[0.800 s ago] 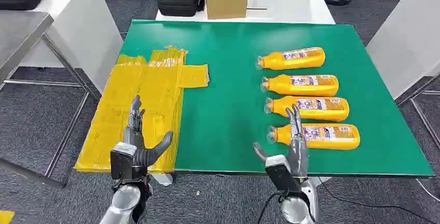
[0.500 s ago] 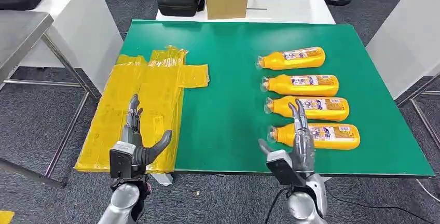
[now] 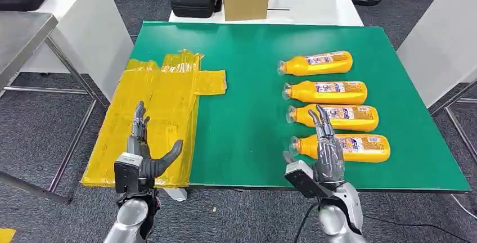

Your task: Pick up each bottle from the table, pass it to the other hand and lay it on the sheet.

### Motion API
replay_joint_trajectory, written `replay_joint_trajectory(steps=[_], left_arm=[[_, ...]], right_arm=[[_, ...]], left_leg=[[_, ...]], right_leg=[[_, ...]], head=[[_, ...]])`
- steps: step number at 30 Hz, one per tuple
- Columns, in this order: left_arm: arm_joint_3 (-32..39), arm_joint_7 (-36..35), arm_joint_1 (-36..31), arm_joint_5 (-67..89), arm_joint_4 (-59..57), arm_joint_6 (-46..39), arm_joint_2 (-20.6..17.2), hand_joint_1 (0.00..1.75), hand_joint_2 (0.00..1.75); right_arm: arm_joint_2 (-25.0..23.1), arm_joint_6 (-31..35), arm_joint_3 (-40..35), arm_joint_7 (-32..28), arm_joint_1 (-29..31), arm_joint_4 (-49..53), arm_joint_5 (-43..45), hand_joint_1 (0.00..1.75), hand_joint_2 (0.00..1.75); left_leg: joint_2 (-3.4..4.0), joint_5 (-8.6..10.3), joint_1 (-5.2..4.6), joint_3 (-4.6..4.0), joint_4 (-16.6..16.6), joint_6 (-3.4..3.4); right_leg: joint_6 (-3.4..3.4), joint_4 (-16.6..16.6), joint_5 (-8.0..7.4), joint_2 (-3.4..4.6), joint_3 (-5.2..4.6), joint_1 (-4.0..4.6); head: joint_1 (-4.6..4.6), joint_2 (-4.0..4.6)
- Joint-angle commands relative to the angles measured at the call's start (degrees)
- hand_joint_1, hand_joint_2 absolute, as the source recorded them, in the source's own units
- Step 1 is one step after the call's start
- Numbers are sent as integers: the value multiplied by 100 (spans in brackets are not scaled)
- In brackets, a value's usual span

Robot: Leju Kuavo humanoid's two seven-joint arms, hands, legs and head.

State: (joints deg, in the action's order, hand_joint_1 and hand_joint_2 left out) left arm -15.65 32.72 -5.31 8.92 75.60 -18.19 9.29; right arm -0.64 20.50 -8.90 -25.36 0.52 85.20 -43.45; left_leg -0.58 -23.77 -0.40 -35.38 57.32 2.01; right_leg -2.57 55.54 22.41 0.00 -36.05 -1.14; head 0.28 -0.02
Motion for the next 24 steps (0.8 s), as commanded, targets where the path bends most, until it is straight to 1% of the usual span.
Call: replay_joint_trajectory(steps=[1, 2, 3, 5, 6, 7, 8, 9, 10, 12, 13, 15, 16, 21, 22, 23, 24], left_arm=[[277, -51, 12, -6, -33, 29, -47, 0, 175], [291, -57, 17, -9, -32, 29, -38, 0, 175], [314, -63, 21, -11, -42, 29, -27, 0, 175], [356, -85, 3, -20, -99, 32, 14, 0, 175], [352, -82, -23, -21, -135, 49, 21, 0, 175], [347, -90, -53, -27, -180, 62, 25, 0, 175], [345, -95, -81, -32, -219, 74, 28, 0, 175], [349, -108, -107, -47, -250, 89, 32, 0, 175], [350, -117, -122, -57, -262, 95, 32, 0, 175], [363, -127, -125, -77, -264, 106, 29, 0, 175], [367, -129, -128, -81, -260, 111, 24, 0, 175], [379, -132, -118, -88, -242, 114, 26, 0, 175], [395, -137, -117, -108, -233, 117, 29, 0, 175], [413, -146, -143, -151, -286, 135, 49, 0, 175], [421, -137, -167, -189, -340, 140, 63, 0, 175], [424, -130, -177, -208, -374, 140, 68, 0, 175], [422, -114, -190, -225, -416, 138, 71, 0, 175]], right_arm=[[490, -834, 136, 679, -47, 433, -507, 0, 175], [497, -920, 153, 755, -81, 503, -550, 0, 175], [539, -1130, 173, 876, -154, 606, -606, 0, 175], [609, -1449, 308, 1137, -276, 762, -676, 0, 175], [690, -1625, 354, 1210, -322, 781, -785, 0, 175], [762, -1770, 408, 1303, -367, 810, -833, 0, 175], [827, -1824, 470, 1330, -409, 828, -837, 0, 175], [946, -1989, 494, 1377, -454, 836, -845, 0, 175], [1036, -1982, 550, 1368, -498, 880, -786, 0, 175], [1153, -2071, 617, 1415, -539, 938, -761, 0, 175], [1254, -2097, 639, 1427, -538, 988, -761, 0, 175], [1293, -2107, 737, 1444, -542, 1074, -692, 0, 175], [1383, -2216, 791, 1492, -526, 1162, -625, 0, 175], [1561, -2233, 944, 1452, -408, 1201, -586, 0, 175], [1525, -2119, 993, 1555, -338, 1045, -771, 0, 175], [1510, -2116, 993, 1571, -249, 852, -809, 0, 175], [1509, -2055, 977, 1544, -170, 643, -848, 0, 175]], left_leg=[[4, -16, 6, 29, 2, -11], [3, -11, 3, 19, 1, -8], [3, -23, 9, 34, 7, -14], [-4, -6, 1, 14, -3, -7], [-9, -15, 6, 27, 1, -10], [-6, -6, 1, 14, -3, -6], [-8, -16, 6, 28, 3, -11], [-9, -5, 2, 12, -2, -6], [-11, -17, 7, 31, 3, -11], [-14, -8, 2, 15, 0, -4], [-13, -21, 7, 34, 6, -8], [-4, -11, -3, 13, 1, -2], [-1, -22, 1, 33, 5, -7], [-1, -14, -5, 18, 2, -1], [1, -9, -5, 11, -1, 1], [5, -20, 0, 28, 4, -5], [5, -14, -2, 21, 1, -2]], right_leg=[[11, 1, 16, -1, 29, 7], [8, 0, 10, 0, 18, 4], [13, 4, 21, -2, 36, 10], [6, -2, 8, -7, 14, 2], [10, -1, 17, -13, 32, 7], [6, -2, 9, -9, 15, 2], [10, 0, 18, -12, 32, 7], [6, -3, 8, -12, 15, 3], [11, -1, 19, -15, 36, 9], [5, -3, 10, -17, 19, 3], [11, 0, 22, -17, 40, 9], [5, -1, 9, -6, 14, -2], [10, -1, 19, -6, 36, 3], [7, 0, 10, -4, 18, -3], [5, -4, 4, -1, 10, -3], [11, -1, 13, 0, 29, 2], [8, -5, 7, 2, 21, 0]], head=[[0, 0], [0, 0], [0, 0], [0, 0], [-2, 0], [0, 0], [0, 0], [0, 0], [2, 0], [0, 0], [0, 0], [0, 0], [0, 0], [0, 0], [0, 0], [0, 0], [0, 0]])
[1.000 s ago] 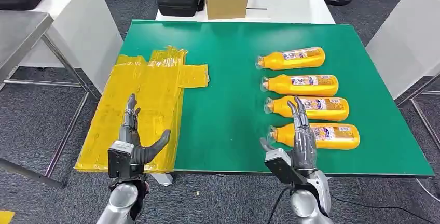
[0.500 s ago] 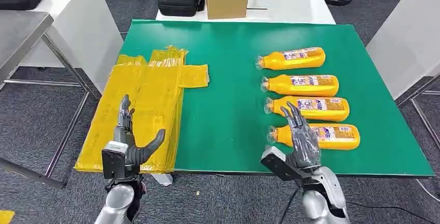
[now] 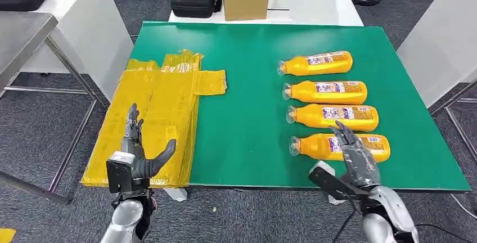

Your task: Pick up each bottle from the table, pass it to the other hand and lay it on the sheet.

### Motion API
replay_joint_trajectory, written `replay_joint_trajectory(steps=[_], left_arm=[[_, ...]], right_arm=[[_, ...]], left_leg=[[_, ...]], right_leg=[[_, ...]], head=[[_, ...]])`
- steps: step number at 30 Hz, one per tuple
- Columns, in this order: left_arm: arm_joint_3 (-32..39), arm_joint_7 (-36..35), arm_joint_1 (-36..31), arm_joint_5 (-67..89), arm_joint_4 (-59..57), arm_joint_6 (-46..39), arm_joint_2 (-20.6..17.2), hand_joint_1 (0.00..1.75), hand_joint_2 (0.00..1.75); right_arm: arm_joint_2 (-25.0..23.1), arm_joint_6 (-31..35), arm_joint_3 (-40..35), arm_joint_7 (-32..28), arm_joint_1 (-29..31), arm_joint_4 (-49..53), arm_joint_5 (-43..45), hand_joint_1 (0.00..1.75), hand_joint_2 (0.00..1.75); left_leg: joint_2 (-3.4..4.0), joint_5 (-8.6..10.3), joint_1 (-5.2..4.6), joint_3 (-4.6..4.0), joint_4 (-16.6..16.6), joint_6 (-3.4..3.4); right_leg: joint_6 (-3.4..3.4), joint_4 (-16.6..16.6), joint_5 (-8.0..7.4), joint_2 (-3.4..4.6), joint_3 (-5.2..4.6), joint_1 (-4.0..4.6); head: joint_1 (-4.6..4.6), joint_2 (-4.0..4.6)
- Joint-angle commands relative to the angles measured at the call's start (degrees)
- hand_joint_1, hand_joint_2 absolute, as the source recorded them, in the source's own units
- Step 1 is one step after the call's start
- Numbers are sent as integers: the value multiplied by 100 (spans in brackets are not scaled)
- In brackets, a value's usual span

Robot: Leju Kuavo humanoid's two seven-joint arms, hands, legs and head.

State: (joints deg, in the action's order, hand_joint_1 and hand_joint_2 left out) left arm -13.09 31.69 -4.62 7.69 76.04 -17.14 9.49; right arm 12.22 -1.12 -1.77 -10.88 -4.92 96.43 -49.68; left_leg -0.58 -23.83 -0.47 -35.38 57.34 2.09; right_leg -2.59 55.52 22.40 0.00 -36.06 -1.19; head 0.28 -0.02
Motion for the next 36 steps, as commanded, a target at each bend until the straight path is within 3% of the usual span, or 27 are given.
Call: replay_joint_trajectory(steps=[1, 12, 27, 36], left_arm=[[145, -8, -279, -106, -502, 44, 44, 0, 175], [37, -13, -476, -198, -628, 99, 7, 0, 175], [65, -81, -372, -243, -503, 61, -6, 0, 175], [184, -18, -371, -290, -711, 1, -15, 0, 175]], right_arm=[[253, 67, 257, 115, 441, -715, -198, 0, 175], [266, -142, -3, 152, 1293, -2347, -110, 0, 175], [416, -231, -192, 262, 1716, -2524, -198, 0, 175], [698, -478, -219, 401, 1582, -2533, -80, 0, 175]], left_leg=[[8, -5, 5, 17, -4, -8], [18, -6, 7, 27, -4, -7], [20, -11, 7, 27, 2, -10], [8, -8, 5, 26, -4, -7]], right_leg=[[7, -6, 2, 5, 17, 6], [7, -9, 0, 14, 27, 8], [9, -2, 5, 15, 27, 8], [7, -6, 6, 5, 28, 6]], head=[[0, 0], [2, 0], [0, 0], [2, 0]])
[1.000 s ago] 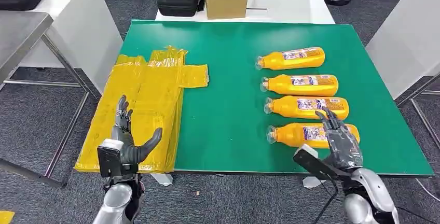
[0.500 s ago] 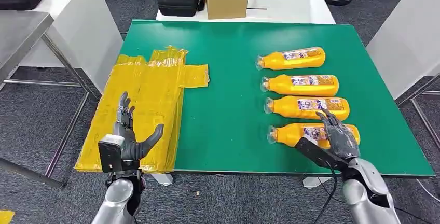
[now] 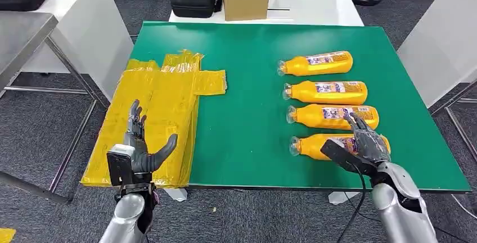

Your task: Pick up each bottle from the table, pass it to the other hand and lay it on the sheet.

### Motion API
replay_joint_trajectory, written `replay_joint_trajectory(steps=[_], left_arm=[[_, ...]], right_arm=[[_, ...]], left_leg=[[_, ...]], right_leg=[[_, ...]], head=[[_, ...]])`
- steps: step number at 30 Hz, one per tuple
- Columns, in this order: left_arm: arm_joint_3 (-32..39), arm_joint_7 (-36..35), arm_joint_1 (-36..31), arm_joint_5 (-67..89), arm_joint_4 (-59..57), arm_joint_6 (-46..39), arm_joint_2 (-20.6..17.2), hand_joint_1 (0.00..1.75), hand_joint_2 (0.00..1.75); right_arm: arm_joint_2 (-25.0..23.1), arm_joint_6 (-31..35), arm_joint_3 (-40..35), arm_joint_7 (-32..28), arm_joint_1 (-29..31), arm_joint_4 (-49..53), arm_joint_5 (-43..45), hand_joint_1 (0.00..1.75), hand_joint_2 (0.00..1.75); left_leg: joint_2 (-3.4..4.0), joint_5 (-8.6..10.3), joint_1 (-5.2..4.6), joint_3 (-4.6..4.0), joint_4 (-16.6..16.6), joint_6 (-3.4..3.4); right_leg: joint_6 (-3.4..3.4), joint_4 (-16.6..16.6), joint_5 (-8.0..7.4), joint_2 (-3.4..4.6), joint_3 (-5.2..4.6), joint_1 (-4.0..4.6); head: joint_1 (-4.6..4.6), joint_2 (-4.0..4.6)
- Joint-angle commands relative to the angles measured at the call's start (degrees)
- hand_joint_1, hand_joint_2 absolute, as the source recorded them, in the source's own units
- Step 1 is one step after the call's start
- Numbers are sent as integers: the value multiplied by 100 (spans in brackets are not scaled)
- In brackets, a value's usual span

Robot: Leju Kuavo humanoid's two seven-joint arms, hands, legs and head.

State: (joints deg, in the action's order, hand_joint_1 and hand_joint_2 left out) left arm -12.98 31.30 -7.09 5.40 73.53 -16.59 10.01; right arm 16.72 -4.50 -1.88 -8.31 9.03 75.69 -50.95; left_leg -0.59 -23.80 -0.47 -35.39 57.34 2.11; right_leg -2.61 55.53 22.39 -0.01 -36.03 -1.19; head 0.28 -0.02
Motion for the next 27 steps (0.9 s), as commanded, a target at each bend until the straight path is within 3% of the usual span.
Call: replay_joint_trajectory(steps=[1, 8, 27], left_arm=[[172, 22, -128, -60, -458, -53, -64, 0, 175], [175, 1, -117, -44, -408, -17, -68, 0, 175], [206, -46, -59, -123, -367, -9, -85, 0, 175]], right_arm=[[255, -138, -204, 142, 183, -461, 46, 0, 175], [225, -301, -206, 289, -122, -282, -11, 0, 175], [288, -524, -298, 356, 259, -702, 26, 0, 175]], left_leg=[[7, -9, 3, 25, -7, -9], [6, -19, 12, 42, -3, -16], [16, -15, 8, 33, -4, -12]], right_leg=[[8, -7, 7, 4, 24, 4], [15, -9, 15, 1, 44, 13], [12, -9, 8, 12, 32, 9]], head=[[0, 0], [0, 0], [0, 0]])
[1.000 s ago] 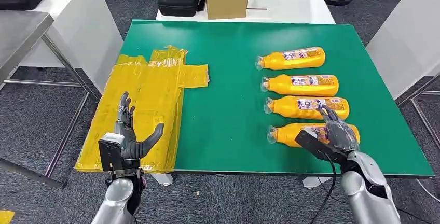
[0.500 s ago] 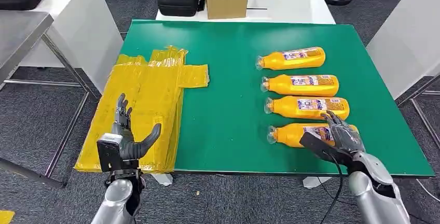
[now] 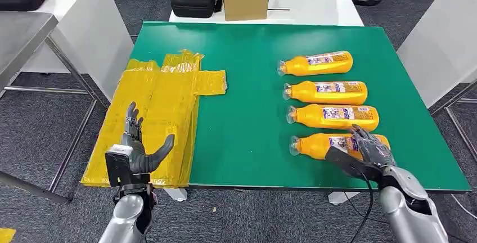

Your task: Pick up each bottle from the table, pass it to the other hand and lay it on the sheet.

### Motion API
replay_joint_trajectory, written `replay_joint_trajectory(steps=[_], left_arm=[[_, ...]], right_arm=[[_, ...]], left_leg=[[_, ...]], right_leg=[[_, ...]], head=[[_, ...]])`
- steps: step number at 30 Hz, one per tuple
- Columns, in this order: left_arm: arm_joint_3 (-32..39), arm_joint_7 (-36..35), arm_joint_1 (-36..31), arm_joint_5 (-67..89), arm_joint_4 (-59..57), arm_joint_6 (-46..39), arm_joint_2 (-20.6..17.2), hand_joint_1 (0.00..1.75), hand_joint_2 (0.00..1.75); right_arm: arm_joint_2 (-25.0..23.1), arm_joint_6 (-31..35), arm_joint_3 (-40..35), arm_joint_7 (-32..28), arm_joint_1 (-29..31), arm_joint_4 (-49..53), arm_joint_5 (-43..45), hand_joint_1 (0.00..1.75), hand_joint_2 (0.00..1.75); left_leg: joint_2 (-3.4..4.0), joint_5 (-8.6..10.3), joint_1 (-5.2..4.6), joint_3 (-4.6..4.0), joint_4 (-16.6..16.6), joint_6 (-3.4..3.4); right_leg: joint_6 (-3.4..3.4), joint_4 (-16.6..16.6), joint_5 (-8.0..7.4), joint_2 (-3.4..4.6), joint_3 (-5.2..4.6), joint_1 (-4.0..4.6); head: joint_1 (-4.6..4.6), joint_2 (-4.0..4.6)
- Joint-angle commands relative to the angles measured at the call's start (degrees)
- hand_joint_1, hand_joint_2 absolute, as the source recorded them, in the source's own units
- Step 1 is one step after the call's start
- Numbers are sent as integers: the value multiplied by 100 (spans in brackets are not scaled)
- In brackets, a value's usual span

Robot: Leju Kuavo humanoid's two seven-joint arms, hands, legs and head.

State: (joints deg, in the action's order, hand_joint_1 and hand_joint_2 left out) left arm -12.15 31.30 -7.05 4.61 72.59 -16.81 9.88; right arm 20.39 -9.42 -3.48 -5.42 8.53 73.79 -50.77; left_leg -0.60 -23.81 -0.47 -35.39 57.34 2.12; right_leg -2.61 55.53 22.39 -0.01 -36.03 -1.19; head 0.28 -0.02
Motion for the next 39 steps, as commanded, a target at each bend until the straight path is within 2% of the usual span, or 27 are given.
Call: replay_joint_trajectory(steps=[1, 2, 4, 18, 23, 29, 33, 39], left_arm=[[124, -48, -59, -47, -274, 10, -71, 0, 175], [124, -48, -55, -48, -273, 10, -72, 0, 175], [124, -48, -56, -48, -273, 10, -69, 0, 175], [84, -25, -71, -39, -349, -10, -25, 0, 175], [10, -28, -162, -50, -440, 41, -46, 0, 175], [-57, -17, -242, -132, -568, 75, -101, 0, 175], [-85, -28, -265, -182, -615, 81, -134, 0, 175], [-93, -42, -291, -239, -619, 83, -159, 0, 175]], right_arm=[[-86, -31, -143, 76, 359, -548, 1, 0, 175], [-90, -38, -150, 85, 417, -575, -10, 0, 175], [-97, -72, -159, 88, 513, -591, -9, 0, 175], [-115, 7, -250, 12, 961, -796, -81, 0, 175], [36, -122, -191, 37, 692, -622, -53, 0, 175], [293, -551, -173, 28, 310, -432, 106, 0, 175], [417, -787, -152, 37, 80, -215, 259, 0, 175], [412, -825, -102, 104, -69, -50, 315, 0, 175]], left_leg=[[14, -10, 6, 28, -6, -10], [22, -20, 9, 46, -3, -15], [17, -9, 5, 22, -5, -10], [25, -15, 7, 32, -3, -12], [4, -17, 11, 41, -1, -15], [-6, -3, 4, 16, -4, -7], [-4, -12, 7, 31, -1, -12], [-4, -12, 9, 31, -2, -12]], right_leg=[[10, -8, 6, 10, 25, 6], [15, -7, 13, 17, 42, 10], [9, -7, 3, 14, 19, 6], [11, -5, 6, 21, 28, 8], [14, -5, 15, -1, 42, 12], [6, -6, 5, -8, 16, 5], [11, -4, 14, -8, 32, 8], [12, -5, 12, -8, 31, 10]], head=[[2, 0], [0, 0], [0, 0], [2, 0], [0, 0], [0, 0], [2, 0], [0, 0]])
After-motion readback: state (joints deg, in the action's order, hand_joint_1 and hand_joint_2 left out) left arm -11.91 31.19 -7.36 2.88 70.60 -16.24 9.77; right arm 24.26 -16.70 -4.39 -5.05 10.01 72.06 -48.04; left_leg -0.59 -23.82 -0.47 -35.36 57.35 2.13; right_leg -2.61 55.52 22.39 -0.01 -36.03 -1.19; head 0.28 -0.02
